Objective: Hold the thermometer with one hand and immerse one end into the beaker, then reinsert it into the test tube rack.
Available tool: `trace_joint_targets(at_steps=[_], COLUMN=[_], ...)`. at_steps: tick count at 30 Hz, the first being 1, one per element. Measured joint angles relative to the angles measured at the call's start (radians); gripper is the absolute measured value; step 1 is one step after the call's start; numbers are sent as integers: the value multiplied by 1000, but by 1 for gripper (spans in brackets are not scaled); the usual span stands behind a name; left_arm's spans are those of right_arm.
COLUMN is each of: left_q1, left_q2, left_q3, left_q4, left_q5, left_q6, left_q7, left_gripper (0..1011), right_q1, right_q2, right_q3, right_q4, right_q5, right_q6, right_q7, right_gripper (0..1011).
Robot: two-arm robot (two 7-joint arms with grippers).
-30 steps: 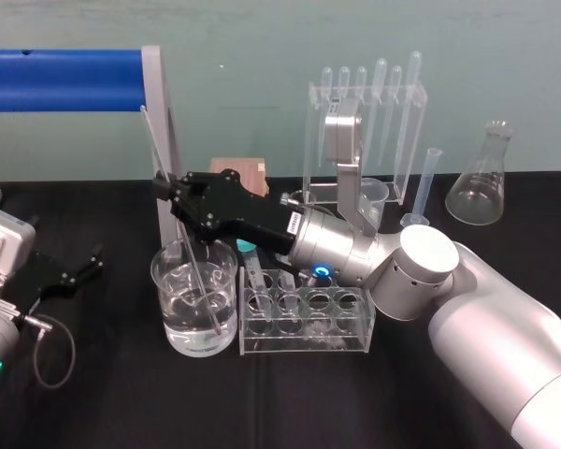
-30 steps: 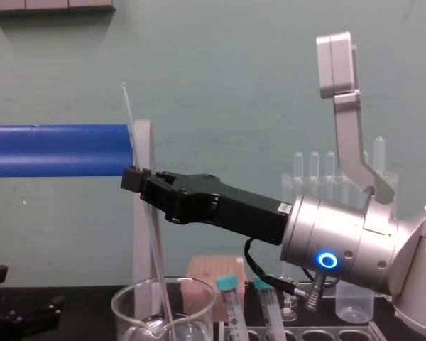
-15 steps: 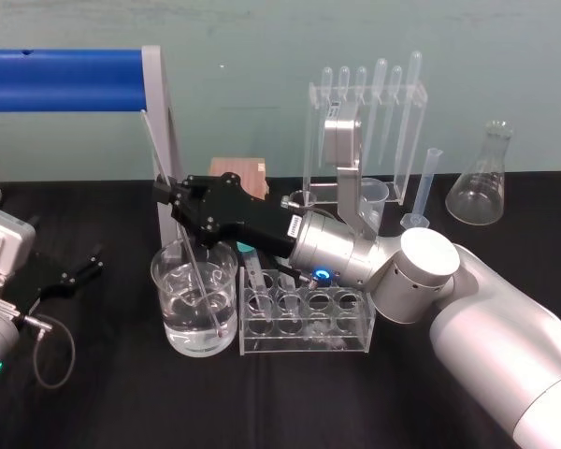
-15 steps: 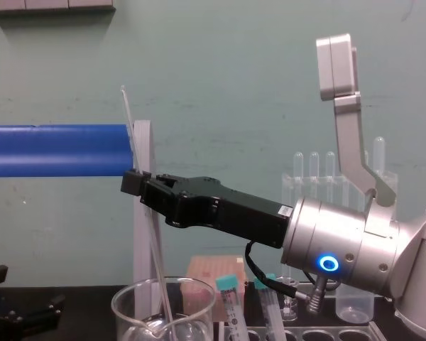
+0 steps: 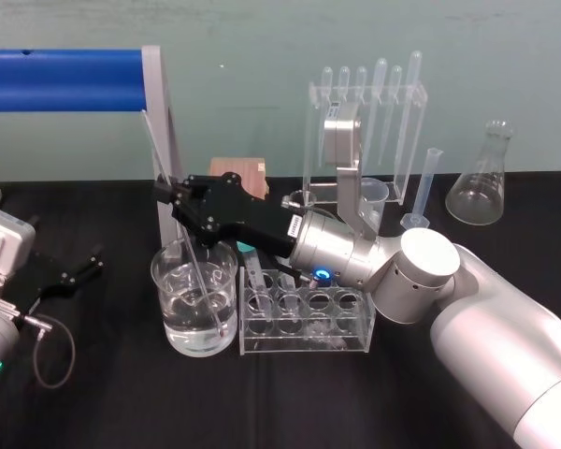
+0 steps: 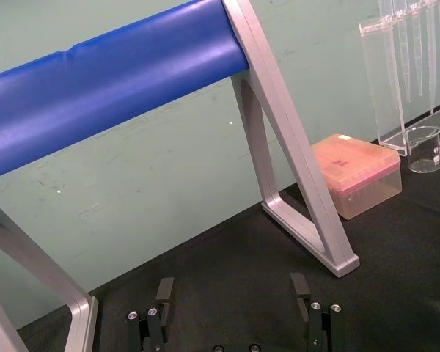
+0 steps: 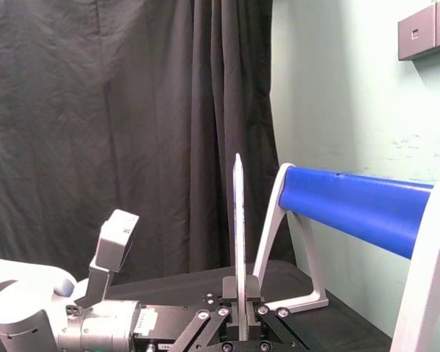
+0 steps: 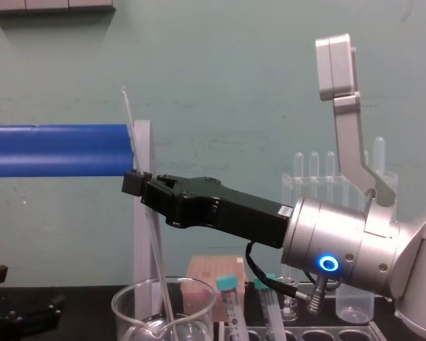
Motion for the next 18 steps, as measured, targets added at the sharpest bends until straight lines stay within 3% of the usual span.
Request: trace_joint_targets(at_steps=[18], left_q1=[0], left_q2=[0], left_q3=[0], left_q4=[0], left_q5=[0], left_q6=[0], left_q7=[0], left_gripper=[1008], right_q1=[0], right_q2=[-3], right_q3=[3], right_q4=[2], right_q5=[-10], right_q6=[-5], right_q7=[-14], right_gripper=[56])
